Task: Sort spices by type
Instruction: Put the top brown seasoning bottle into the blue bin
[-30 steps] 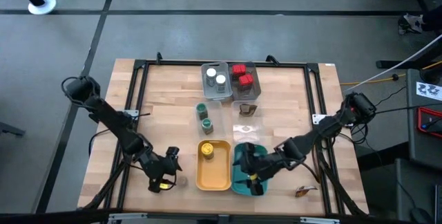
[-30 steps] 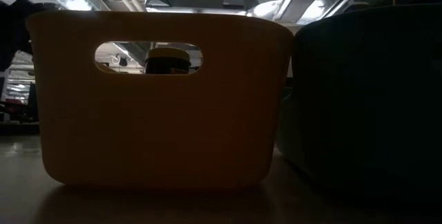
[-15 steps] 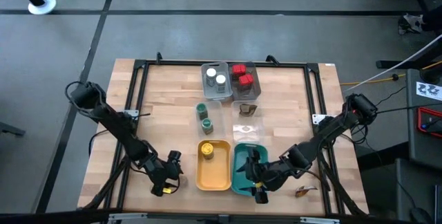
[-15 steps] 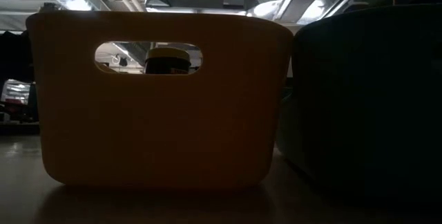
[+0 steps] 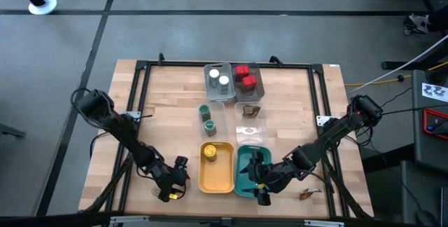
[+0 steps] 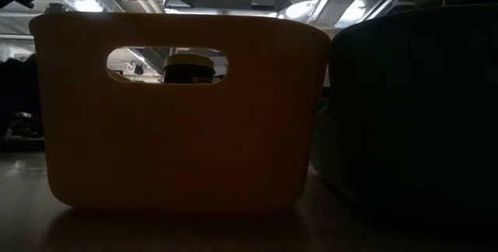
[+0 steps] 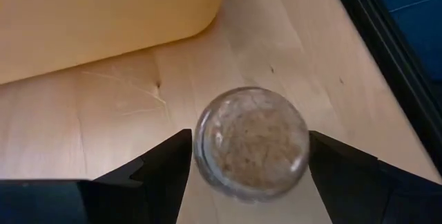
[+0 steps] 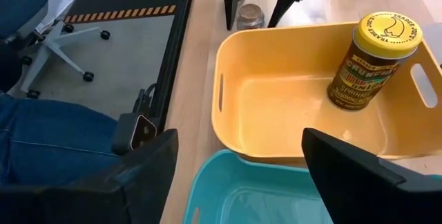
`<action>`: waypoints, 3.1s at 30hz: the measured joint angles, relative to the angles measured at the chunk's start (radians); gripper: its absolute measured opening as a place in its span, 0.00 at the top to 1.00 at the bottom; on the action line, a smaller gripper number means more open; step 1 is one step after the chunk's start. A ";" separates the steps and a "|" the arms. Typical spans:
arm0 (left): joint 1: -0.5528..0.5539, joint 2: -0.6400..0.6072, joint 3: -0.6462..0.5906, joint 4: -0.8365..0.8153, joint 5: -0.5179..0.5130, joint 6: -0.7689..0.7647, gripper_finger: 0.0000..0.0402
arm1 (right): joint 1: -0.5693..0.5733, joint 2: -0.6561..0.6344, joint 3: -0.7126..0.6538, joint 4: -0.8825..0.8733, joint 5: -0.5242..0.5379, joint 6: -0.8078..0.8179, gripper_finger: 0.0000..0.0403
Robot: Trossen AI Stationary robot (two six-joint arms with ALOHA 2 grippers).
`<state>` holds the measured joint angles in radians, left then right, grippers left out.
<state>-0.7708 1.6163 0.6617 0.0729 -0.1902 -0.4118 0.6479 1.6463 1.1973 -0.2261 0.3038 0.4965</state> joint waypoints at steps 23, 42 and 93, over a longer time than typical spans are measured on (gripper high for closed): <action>0.001 -0.065 0.041 0.015 0.046 -0.061 0.56 | 0.000 -0.019 0.000 0.005 -0.023 -0.003 0.24; 0.238 -0.193 0.230 0.107 0.018 0.214 0.54 | 0.000 -0.231 0.000 -0.268 0.018 -0.002 0.24; 0.499 0.511 0.689 0.152 0.053 0.277 0.53 | -0.002 -0.320 0.000 -0.541 0.238 0.000 0.24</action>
<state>-0.2714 2.1269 1.3506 0.2253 -0.1375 -0.1345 0.6464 1.3262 1.1976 -0.7673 0.5423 0.4965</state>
